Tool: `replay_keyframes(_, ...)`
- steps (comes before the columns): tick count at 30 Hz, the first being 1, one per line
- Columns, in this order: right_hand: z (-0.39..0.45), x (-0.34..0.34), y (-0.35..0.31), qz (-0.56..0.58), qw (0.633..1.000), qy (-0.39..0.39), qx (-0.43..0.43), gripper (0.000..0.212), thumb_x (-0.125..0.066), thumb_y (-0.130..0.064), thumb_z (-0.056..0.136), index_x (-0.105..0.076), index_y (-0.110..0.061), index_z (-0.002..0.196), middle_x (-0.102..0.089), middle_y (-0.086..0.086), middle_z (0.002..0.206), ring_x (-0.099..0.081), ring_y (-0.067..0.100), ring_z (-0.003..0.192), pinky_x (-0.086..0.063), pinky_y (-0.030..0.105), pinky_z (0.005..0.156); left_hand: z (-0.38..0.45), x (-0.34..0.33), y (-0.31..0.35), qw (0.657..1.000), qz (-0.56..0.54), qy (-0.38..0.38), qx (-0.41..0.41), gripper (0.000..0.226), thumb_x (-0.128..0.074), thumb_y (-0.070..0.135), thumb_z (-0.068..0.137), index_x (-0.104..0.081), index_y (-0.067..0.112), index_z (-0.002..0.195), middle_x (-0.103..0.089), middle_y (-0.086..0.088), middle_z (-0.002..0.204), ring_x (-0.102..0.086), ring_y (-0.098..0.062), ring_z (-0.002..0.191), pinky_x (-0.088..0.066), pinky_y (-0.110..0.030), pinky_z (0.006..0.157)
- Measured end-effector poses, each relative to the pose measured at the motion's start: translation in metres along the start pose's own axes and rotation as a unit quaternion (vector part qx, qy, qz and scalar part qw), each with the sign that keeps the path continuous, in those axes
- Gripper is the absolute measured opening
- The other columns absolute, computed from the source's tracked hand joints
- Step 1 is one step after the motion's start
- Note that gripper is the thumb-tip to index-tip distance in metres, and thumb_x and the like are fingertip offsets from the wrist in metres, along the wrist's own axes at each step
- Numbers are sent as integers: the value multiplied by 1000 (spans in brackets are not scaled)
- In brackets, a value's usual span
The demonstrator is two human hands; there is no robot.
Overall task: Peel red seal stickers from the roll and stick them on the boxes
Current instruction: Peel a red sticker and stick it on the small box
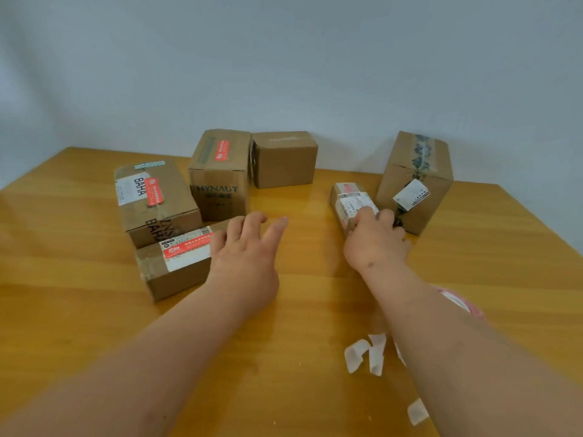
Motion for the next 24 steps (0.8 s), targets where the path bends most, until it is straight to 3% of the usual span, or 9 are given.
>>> replay_keyframes(6,-38,22,-12,46,997,-15,59,63,-67,-44,80,-37,-21,130,-42,9,129,-46,32,118,-38,42,97,-13,8,8,991,-121,-6,52,86,-67,35,87,-10,41,150,-16,4,154,-16,-25,144,-20,-50,116)
replay_keyframes(9,-67,37,-6,115,988,-47,95,65,-74,-35,73,-39,-22,126,-50,4,120,-52,24,108,-49,39,88,-28,9,4,977,-203,-3,73,90,-70,29,85,-11,35,152,-15,2,157,-14,-25,146,-23,-47,116)
replay_keyframes(12,-98,47,2,177,966,-128,137,72,-75,-18,72,-36,-24,132,-47,-4,119,-50,17,106,-49,28,76,-43,11,1,962,-264,10,75,96,-74,26,82,-11,35,153,-15,2,158,-15,-24,146,-25,-48,118)
replay_keyframes(16,-130,51,13,161,946,-199,197,60,-71,-10,74,-39,-26,123,-47,-8,113,-51,11,97,-46,25,72,-62,12,3,969,-234,-40,67,107,-80,19,74,-11,39,153,-15,6,159,-16,-24,147,-28,-51,117)
replay_keyframes(20,-148,40,19,154,943,-215,201,55,-65,0,77,-41,-28,118,-46,-8,101,-57,13,83,-51,27,56,-80,4,6,983,-148,-103,34,85,-71,28,77,-28,36,150,-31,6,154,-24,-22,143,-28,-52,115)
replay_keyframes(21,-151,37,20,148,944,-213,205,60,-65,3,76,-41,-28,122,-45,-9,103,-57,14,88,-50,25,55,-83,3,6,985,-137,-103,36,82,-69,28,79,-29,36,150,-31,6,155,-23,-21,144,-27,-52,115)
replay_keyframes(24,-155,35,23,143,946,-169,236,65,-64,0,75,-44,-27,130,-44,-7,121,-45,15,114,-44,26,86,-87,2,8,987,-114,-99,52,80,-65,26,84,-22,36,152,-20,8,160,-9,-18,149,-16,-52,119)
Point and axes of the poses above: each hand's wrist, its own z-axis towards the middle knuckle, its own x-axis out of the back of the hand, y = z × x, the point moved 4 cm from there along z, towards the middle knuckle
